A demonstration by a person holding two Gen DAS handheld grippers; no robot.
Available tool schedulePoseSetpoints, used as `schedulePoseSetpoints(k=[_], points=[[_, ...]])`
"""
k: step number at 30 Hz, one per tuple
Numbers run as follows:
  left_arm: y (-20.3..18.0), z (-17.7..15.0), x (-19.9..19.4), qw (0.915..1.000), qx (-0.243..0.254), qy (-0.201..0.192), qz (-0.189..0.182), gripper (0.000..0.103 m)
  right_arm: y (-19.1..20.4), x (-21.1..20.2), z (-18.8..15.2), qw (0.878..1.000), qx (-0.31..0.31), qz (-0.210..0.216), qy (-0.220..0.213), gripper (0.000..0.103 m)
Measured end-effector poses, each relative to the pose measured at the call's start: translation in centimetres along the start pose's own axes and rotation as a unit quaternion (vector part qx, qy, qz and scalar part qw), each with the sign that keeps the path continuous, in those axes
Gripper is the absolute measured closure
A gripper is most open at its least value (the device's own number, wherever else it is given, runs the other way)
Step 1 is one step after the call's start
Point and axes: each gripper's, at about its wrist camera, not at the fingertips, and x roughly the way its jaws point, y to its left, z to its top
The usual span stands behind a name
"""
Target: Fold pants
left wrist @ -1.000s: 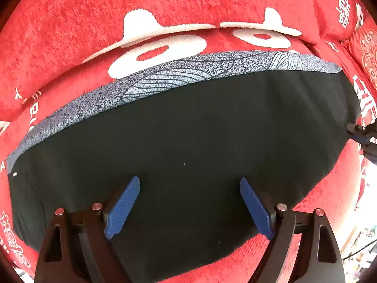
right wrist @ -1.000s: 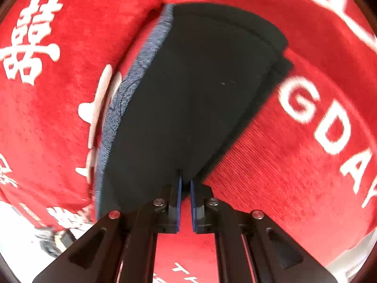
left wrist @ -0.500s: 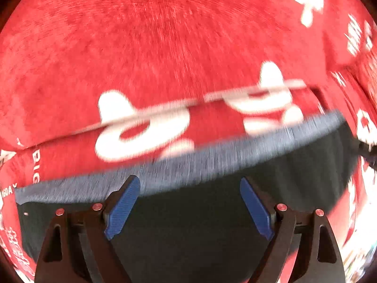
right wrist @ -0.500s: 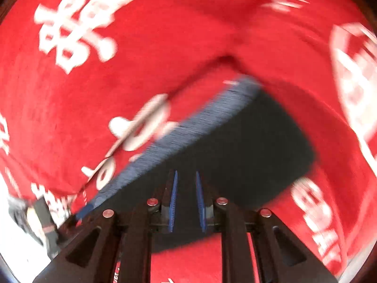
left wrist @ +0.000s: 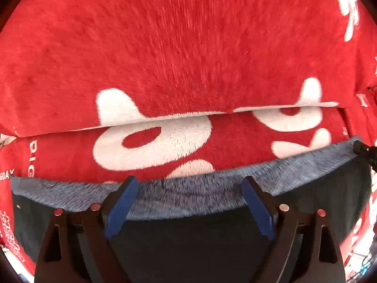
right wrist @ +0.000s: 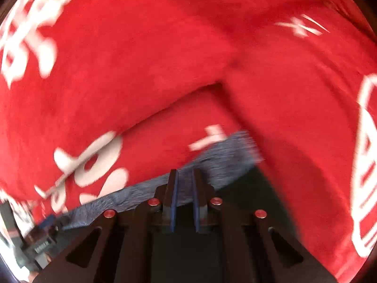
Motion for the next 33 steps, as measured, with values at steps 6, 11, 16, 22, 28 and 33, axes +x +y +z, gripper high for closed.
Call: schedulePoseSetpoints(k=[6,11,16,22,28,33], points=[[-3.0,-3.6,-2.7,0.9985,0.052,0.013,-0.013,0.013,-1.2,-3.8,-5.5,0.998,-0.062,-0.007,0.025,0.08],[-4.7,-6.7,-1.3,0.9976,0.051,0.045,0.011,0.013,-4.2,-3.9,-9.7,0.997,-0.055,-0.024,0.041,0.075],[-5.1,-5.6,-2.2,0.9964,0.036,0.074,0.022,0.013,-8.4,-5.5,-12.0,0.995,0.059,0.013,0.078,0.059],[-7.5,-4.9,-4.0,0.9963,0.043,0.07,0.026,0.013,-8.4,-6.1,-13.6,0.991,0.073,0.055,0.095,0.059],[-11.4,-4.6,-3.8,0.9949,0.059,0.077,0.029,0.013,-7.0,-4.8,-13.8,0.985,0.09,0.084,0.118,0.056],[-11.5,-5.6,-3.3,0.9943,0.064,0.08,0.03,0.013,-6.7,-4.3,-13.7,0.982,0.099,0.104,0.123,0.053]])
